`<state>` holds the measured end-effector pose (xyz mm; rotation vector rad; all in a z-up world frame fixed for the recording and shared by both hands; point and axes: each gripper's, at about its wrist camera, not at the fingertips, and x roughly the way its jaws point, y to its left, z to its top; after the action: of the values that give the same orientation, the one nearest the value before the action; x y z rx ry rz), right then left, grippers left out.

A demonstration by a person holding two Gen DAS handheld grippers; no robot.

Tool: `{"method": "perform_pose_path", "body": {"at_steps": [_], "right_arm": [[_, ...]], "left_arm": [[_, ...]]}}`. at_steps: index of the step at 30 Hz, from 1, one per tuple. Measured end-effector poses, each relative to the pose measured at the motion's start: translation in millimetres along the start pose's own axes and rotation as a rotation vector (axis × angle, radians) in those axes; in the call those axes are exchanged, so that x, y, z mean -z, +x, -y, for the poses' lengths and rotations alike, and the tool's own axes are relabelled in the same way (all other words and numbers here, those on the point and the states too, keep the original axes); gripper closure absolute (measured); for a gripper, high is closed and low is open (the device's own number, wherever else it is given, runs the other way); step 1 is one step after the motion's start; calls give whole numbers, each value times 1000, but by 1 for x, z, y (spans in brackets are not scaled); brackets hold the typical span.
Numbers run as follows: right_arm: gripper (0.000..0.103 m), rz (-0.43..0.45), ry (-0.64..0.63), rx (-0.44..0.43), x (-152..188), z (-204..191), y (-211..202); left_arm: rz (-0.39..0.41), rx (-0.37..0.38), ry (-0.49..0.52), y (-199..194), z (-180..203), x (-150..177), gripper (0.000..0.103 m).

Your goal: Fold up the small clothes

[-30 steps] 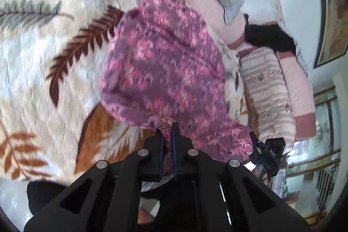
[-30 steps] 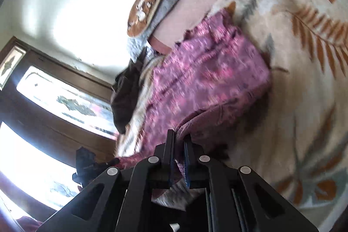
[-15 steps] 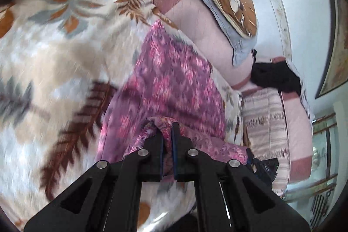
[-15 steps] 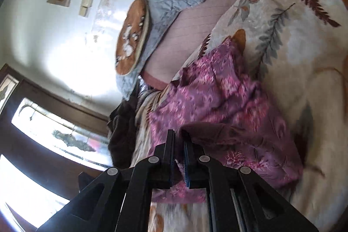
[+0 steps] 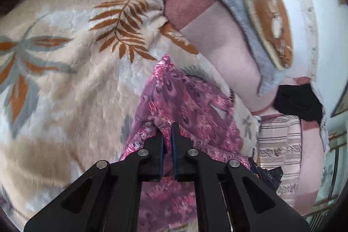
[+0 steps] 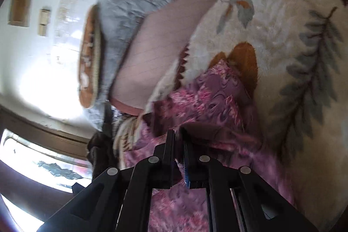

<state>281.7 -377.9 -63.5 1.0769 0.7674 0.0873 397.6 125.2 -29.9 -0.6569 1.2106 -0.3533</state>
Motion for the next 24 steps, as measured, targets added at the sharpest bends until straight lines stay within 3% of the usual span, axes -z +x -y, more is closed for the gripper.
{"method": "perform_pose_path", "body": {"at_steps": [3, 7, 9, 11, 14, 16, 20, 24], "right_arm": [[91, -22, 83, 1, -18, 6, 15], [88, 99, 197, -3, -42, 21, 9], [82, 145, 244, -15, -47, 31, 2], [77, 158, 184, -18, -48, 28, -4], [69, 133, 31, 27, -44, 13, -8], [60, 129, -57, 100, -40, 5, -6], [53, 143, -141, 240, -41, -2, 8], [49, 100, -213, 324, -44, -6, 32]], "left_arm": [[-26, -25, -35, 16, 0, -16, 99], [-2, 35, -144, 15, -5, -38, 96], [42, 36, -158, 5, -6, -44, 79], [64, 28, -103, -6, -3, -43, 66], [48, 4, 38, -9, 7, -30, 63], [4, -18, 126, 1, 14, -16, 60], [-44, -155, 259, 25, 25, 1, 60], [-11, -220, 241, 33, 17, -9, 60]]}}
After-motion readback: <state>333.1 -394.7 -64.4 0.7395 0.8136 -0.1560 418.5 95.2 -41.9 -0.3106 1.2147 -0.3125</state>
